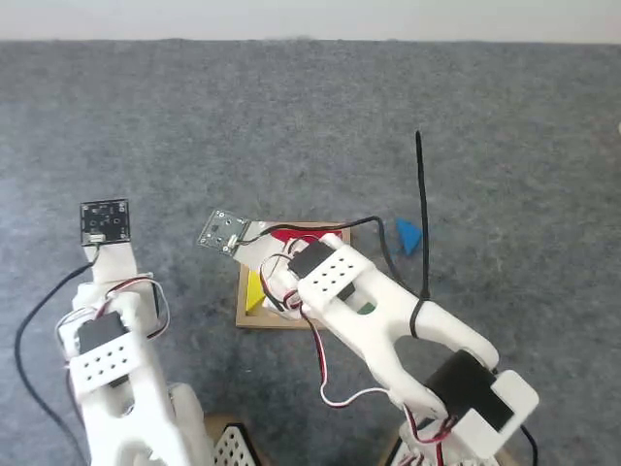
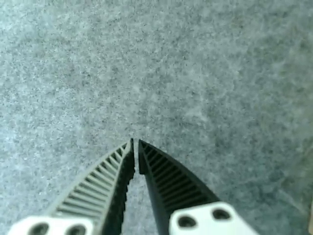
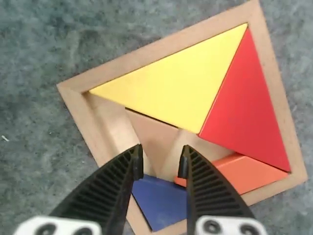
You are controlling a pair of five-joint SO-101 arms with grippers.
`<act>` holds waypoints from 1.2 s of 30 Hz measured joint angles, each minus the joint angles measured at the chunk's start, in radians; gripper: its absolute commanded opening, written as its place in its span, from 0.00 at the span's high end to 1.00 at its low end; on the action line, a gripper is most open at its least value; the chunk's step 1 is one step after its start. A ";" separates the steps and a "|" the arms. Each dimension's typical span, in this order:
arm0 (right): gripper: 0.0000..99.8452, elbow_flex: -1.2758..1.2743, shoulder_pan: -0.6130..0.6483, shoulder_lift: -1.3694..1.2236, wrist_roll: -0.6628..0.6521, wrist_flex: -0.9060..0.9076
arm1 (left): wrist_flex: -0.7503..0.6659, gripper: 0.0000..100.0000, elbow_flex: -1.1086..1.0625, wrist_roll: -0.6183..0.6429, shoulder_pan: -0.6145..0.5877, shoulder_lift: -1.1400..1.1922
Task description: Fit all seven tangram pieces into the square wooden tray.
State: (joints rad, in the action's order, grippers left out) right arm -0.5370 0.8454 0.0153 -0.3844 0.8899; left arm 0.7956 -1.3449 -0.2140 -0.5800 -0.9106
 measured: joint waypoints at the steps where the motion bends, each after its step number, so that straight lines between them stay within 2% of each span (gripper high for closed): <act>1: 0.87 0.000 0.000 0.000 0.000 0.000 | 0.000 0.98 0.000 0.000 0.000 0.000; 8: 0.88 0.000 0.044 0.002 -0.006 0.048 | 0.000 0.98 0.000 0.000 0.000 0.000; 12: 1.00 0.000 -0.026 0.051 -0.006 0.055 | 0.000 0.98 0.000 0.000 0.000 0.000; 16: 0.99 -0.006 -0.106 0.061 -0.002 0.035 | 0.000 0.98 0.000 0.000 0.000 0.000; 22: 0.99 -0.043 -0.078 -0.046 0.068 -0.097 | 0.000 0.98 0.000 0.000 0.000 0.000; 36: 0.99 -0.049 0.054 -0.071 -0.025 -0.110 | 0.000 0.98 0.000 0.000 0.000 0.000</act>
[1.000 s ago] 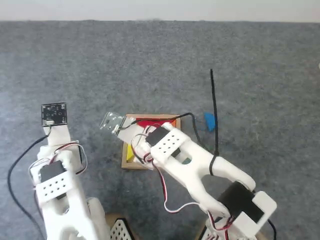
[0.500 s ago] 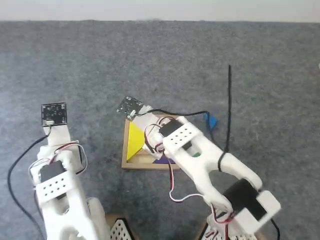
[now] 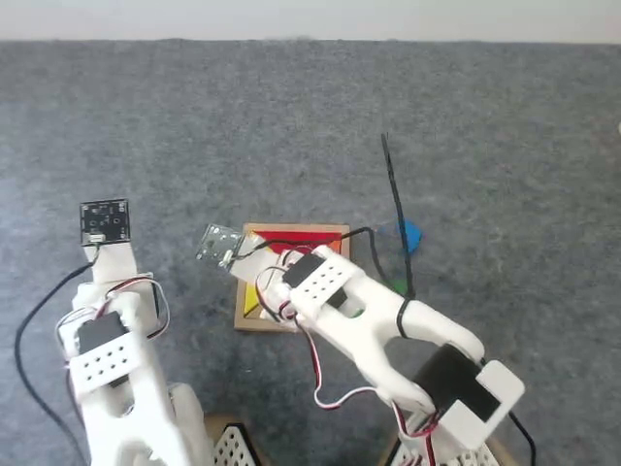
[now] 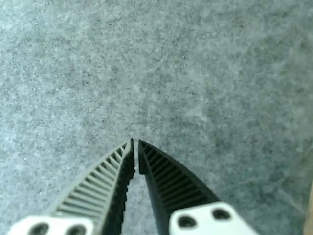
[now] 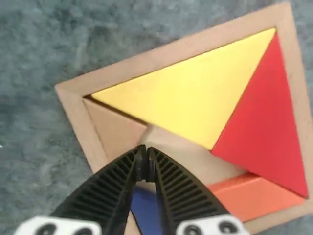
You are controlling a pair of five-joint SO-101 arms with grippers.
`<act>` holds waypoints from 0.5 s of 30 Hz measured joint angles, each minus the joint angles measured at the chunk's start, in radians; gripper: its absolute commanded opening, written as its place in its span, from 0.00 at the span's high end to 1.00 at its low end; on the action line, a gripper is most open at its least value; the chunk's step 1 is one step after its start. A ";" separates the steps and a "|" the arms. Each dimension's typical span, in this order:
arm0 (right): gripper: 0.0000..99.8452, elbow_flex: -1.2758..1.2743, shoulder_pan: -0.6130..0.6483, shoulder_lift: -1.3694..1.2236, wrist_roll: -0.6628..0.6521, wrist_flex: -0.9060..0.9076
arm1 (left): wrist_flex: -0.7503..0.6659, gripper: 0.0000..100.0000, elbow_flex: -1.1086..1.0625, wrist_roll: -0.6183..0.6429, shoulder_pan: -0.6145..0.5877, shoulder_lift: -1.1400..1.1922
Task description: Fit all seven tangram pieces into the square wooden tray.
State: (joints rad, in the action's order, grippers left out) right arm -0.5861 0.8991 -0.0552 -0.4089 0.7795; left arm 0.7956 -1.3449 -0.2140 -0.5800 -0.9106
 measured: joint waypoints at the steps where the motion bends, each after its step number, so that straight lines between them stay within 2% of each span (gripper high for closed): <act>1: 0.99 0.000 0.009 0.000 -0.002 0.000 | 0.000 0.98 0.000 0.000 0.000 0.000; 9: 0.99 -0.002 -0.008 0.034 -0.006 0.037 | 0.000 0.98 0.000 0.000 0.000 0.000; 15: 0.99 -0.018 -0.132 0.304 -0.006 0.198 | 0.000 0.98 0.000 0.000 0.000 0.000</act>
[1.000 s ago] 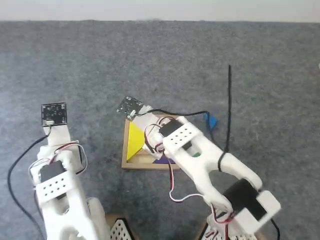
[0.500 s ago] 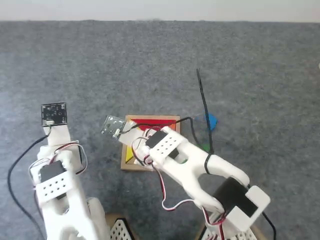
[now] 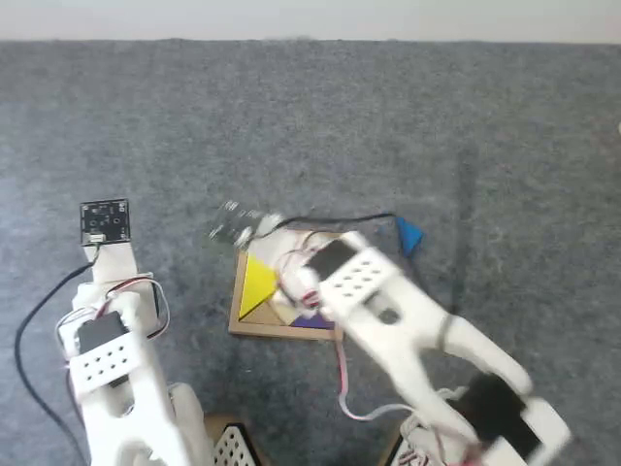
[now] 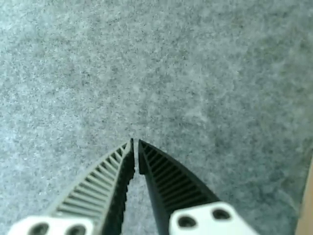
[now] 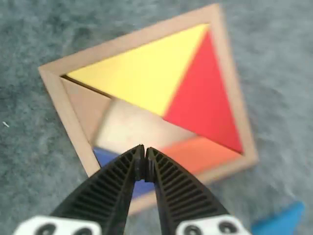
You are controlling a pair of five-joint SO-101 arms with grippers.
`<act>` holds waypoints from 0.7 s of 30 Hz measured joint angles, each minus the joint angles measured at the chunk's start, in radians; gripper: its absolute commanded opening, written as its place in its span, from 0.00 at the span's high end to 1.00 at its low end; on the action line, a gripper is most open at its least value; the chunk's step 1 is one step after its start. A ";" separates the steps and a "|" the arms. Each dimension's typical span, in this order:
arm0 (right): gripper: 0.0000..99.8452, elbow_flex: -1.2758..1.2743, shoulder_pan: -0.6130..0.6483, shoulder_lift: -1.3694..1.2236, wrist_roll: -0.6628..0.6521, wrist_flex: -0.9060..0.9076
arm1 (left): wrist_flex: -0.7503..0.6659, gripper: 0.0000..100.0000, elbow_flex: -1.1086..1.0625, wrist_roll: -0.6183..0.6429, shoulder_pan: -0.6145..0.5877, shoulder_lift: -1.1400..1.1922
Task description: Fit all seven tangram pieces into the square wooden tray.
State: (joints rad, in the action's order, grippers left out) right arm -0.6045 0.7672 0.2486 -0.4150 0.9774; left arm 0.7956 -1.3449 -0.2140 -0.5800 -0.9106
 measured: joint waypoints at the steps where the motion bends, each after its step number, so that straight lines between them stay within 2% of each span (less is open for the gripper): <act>1: 0.99 -0.026 -0.021 0.041 0.000 0.002 | 0.000 0.98 0.000 0.000 0.000 0.000; 6: 0.99 -0.256 -0.064 0.100 0.037 -0.160 | 0.000 0.98 0.000 0.000 0.000 0.000; 10: 0.95 -0.282 -0.114 0.106 0.084 -0.195 | 0.000 0.98 0.000 -0.002 0.021 0.000; 13: 0.90 -0.233 -0.232 0.106 0.091 -0.137 | 0.000 0.98 0.000 -0.009 0.021 0.000; 17: 0.87 -0.141 -0.456 0.071 0.095 -0.120 | 0.000 0.98 0.000 -0.011 0.031 0.000; 21: 0.83 -0.071 -0.512 -0.091 0.095 -0.157 | 0.000 0.98 0.000 -0.011 0.032 0.000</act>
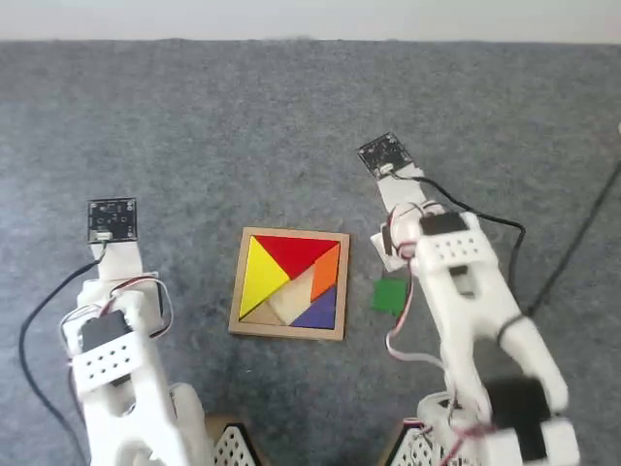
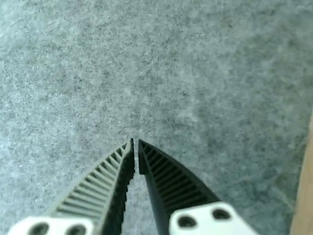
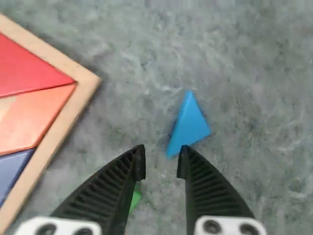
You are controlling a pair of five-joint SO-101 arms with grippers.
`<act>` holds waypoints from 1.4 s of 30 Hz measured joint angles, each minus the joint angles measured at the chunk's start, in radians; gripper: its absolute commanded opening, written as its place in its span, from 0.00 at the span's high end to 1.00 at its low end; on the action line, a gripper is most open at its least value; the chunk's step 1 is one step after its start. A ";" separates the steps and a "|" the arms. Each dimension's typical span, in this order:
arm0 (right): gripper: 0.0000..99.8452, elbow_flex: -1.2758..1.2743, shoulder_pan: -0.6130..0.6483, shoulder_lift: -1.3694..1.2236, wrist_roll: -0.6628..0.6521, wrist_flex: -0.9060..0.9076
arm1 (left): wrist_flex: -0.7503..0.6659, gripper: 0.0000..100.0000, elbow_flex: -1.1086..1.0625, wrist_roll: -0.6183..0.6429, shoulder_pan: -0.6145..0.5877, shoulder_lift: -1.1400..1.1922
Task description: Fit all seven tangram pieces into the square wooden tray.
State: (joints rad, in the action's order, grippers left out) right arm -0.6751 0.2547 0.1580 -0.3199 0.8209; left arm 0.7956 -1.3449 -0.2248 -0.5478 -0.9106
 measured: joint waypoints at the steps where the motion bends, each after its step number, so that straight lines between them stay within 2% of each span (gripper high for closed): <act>1: 0.83 0.023 -0.002 -0.054 0.000 -0.014 | 0.000 0.98 0.000 0.000 0.000 0.000; 7: 0.83 0.203 -0.034 -0.275 -0.020 0.017 | 0.000 0.98 0.000 -0.003 -0.005 0.000; 17: 0.83 0.235 -0.058 -0.293 -0.103 0.029 | 0.000 0.98 0.000 -0.005 -0.005 0.000; 30: 0.83 0.325 -0.069 -0.416 -0.106 0.091 | 0.000 0.98 0.000 -0.006 -0.005 0.000; 42: 0.84 0.339 -0.069 -0.420 -0.109 0.103 | 0.000 0.98 0.000 -0.006 -0.005 0.000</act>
State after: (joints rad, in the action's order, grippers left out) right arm -0.3360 0.1857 -0.2624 -0.4289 0.9237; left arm 0.7956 -1.3449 -0.2309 -0.5524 -0.9106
